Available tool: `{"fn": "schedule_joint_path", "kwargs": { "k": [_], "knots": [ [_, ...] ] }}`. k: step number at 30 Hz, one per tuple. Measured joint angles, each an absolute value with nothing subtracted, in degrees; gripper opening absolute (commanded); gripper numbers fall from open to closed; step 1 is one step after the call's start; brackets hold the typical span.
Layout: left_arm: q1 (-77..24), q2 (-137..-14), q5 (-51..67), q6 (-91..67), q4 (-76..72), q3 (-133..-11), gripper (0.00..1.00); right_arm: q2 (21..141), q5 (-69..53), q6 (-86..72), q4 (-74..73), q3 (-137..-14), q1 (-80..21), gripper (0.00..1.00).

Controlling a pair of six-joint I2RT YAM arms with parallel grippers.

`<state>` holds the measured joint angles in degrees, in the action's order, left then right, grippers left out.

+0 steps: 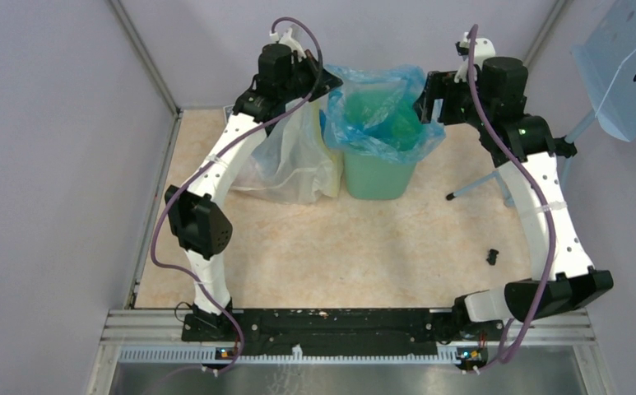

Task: Put the trash bags into the trash bin

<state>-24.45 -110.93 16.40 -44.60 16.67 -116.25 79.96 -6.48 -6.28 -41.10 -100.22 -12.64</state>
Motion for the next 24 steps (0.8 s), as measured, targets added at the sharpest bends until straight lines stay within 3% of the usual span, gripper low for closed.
{"fn": "schedule_joint_path", "kwargs": {
  "k": [10,19,22,24],
  "knots": [
    [-23.7,-111.2,15.5,-44.0,17.9,-118.5,0.0,71.8,-1.5,-3.5,-37.8,-92.1,-14.8,0.77],
    [-23.5,-111.2,15.6,-44.0,18.1,-118.5,0.0,79.9,8.0,-5.1,-39.4,-93.8,-16.0,0.67],
    [-23.4,-111.2,15.6,-44.0,18.1,-118.3,0.0,83.1,9.7,-5.9,-40.5,-95.2,-16.0,0.55],
    [-23.2,-111.2,15.6,-44.0,18.0,-117.9,0.0,85.2,10.7,-6.4,-41.5,-96.5,-16.0,0.33]
  ]
}}
